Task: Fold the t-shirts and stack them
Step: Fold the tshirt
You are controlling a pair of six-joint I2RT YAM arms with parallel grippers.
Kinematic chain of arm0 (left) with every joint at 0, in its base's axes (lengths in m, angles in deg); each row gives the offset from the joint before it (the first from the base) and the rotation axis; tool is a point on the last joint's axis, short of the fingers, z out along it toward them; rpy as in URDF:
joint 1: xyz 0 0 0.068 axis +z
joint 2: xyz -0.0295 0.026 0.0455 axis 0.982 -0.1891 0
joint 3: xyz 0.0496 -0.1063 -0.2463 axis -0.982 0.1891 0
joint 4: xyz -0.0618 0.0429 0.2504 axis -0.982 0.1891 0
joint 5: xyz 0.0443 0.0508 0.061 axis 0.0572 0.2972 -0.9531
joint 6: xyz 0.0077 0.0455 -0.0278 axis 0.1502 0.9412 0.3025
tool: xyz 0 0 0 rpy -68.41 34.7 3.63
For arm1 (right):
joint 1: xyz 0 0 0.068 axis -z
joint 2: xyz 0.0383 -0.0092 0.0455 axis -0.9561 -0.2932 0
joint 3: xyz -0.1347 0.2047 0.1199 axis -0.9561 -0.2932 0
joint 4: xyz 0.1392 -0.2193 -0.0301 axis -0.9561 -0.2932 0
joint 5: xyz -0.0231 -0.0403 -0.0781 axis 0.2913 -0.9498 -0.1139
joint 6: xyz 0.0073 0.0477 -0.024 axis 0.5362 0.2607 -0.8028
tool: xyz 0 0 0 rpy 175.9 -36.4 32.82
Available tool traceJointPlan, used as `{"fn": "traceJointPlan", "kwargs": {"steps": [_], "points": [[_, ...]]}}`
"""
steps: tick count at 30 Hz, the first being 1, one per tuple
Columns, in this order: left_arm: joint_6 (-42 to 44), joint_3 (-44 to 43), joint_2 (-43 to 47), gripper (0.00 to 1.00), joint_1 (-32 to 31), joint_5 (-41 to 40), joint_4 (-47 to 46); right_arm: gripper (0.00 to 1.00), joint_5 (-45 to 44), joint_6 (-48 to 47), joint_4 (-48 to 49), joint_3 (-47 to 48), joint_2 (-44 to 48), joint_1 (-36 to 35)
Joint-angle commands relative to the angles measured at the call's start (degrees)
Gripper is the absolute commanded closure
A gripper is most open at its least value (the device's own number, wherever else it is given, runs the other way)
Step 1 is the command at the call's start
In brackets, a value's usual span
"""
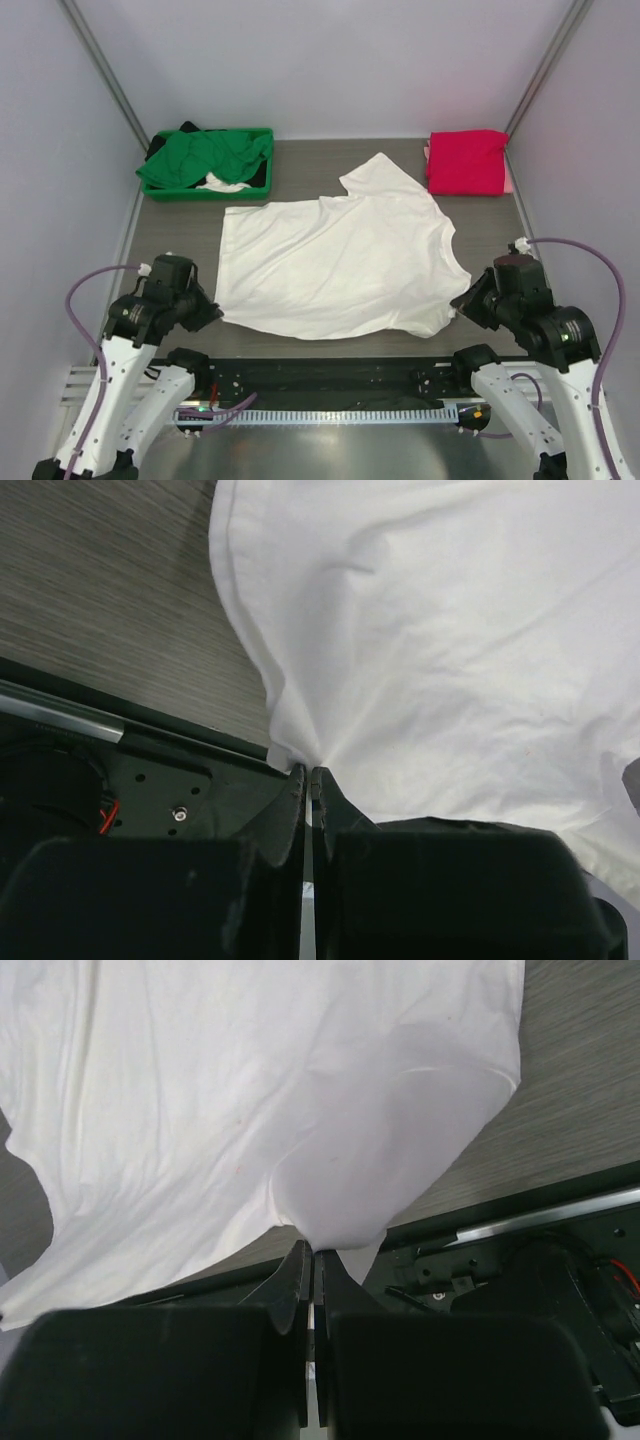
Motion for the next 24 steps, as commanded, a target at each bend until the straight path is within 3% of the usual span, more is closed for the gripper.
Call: {"fn": "traceJointPlan", "kwargs": {"steps": [1, 11, 24], "points": [[2.59, 0.22, -4.99, 1.00, 0.13, -2.42, -5.95, 0.99, 0.13, -0.56, 4.64, -1.30, -5.34, -0.40], [7.07, -4.61, -24.50, 1.00, 0.92, -7.18, -16.31, 0.99, -7.68, -6.88, 14.58, 4.50, -23.98, -0.22], [14.28, -12.52, -47.00, 1.00, 8.65, -9.03, -22.47, 0.99, -12.88, -13.39, 24.43, 12.84, -49.80, 1.88]]}}
